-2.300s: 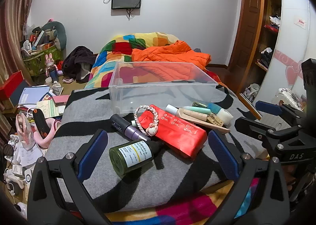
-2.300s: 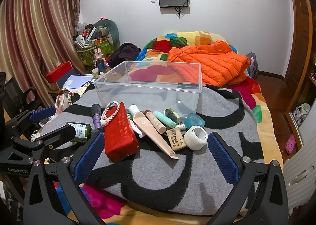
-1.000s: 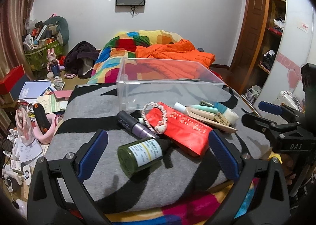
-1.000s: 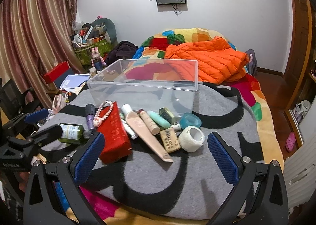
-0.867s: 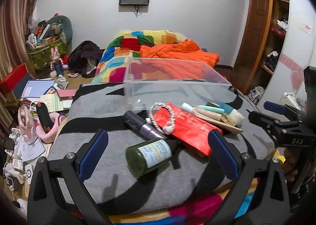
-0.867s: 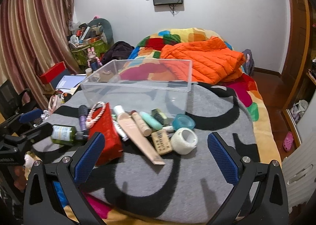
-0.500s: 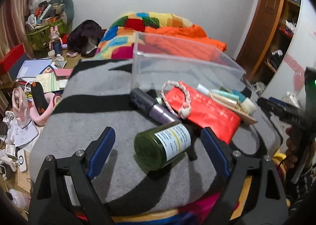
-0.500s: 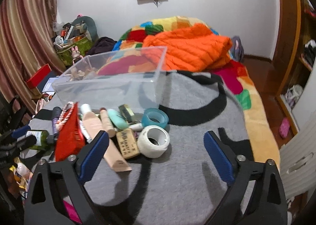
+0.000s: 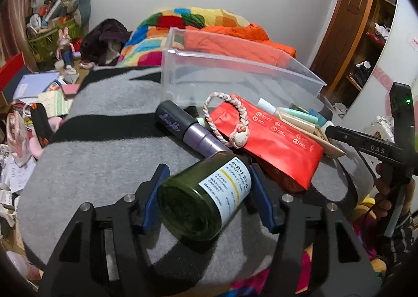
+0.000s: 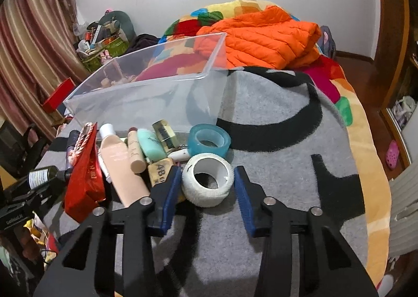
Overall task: Organize objects
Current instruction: 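Grasp the dark green bottle with the left tool while the right tool grasps the white tape roll, then lift both items and drop them into the clear box, opening both tools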
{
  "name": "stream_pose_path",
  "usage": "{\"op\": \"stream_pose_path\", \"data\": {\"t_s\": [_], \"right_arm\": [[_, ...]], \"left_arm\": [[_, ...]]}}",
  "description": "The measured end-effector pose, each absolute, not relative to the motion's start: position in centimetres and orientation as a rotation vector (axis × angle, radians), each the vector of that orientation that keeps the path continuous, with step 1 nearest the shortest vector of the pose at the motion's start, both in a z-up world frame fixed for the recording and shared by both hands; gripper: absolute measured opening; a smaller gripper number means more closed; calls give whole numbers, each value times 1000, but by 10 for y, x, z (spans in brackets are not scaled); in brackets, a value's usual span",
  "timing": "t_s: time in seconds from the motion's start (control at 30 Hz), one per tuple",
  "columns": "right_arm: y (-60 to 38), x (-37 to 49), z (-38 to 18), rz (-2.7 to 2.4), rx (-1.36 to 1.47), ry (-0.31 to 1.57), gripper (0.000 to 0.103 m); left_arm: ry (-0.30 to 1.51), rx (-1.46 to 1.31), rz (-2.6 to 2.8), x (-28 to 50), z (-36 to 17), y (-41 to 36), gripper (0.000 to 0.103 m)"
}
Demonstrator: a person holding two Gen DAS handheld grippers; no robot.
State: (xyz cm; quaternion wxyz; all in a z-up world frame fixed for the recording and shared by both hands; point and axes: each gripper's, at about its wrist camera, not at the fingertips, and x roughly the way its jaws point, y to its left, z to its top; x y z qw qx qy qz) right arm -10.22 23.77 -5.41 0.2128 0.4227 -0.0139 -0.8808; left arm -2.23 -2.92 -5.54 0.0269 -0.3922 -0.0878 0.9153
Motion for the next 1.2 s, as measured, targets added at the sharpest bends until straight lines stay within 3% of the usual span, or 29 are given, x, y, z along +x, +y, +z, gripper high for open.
{"op": "stream_pose_path", "data": {"t_s": [0.23,0.3,0.33,0.73,1.0,1.2], "right_arm": [[240,-93,-37,-2476,1108,-30,37],[241,-91,-28,-2482,1078,-32,37],[242,-91,-24,-2484,1066,-31,37],[232,-101,7,-2476,965,-21,37],[213,-123,30,-2474,895,-5,37],[191,-144,36,-2447,899,26,37]], "left_arm": [[-304,-1144,2866,-8,-34,-41,59],[-296,-1121,2866,-8,-26,-43,44],[-290,-1121,2862,-10,-21,-44,42],[-277,-1069,2853,-38,-2,-53,41],[-201,-907,2934,-63,48,-51,41],[-132,-960,2928,-107,54,-46,41]]}}
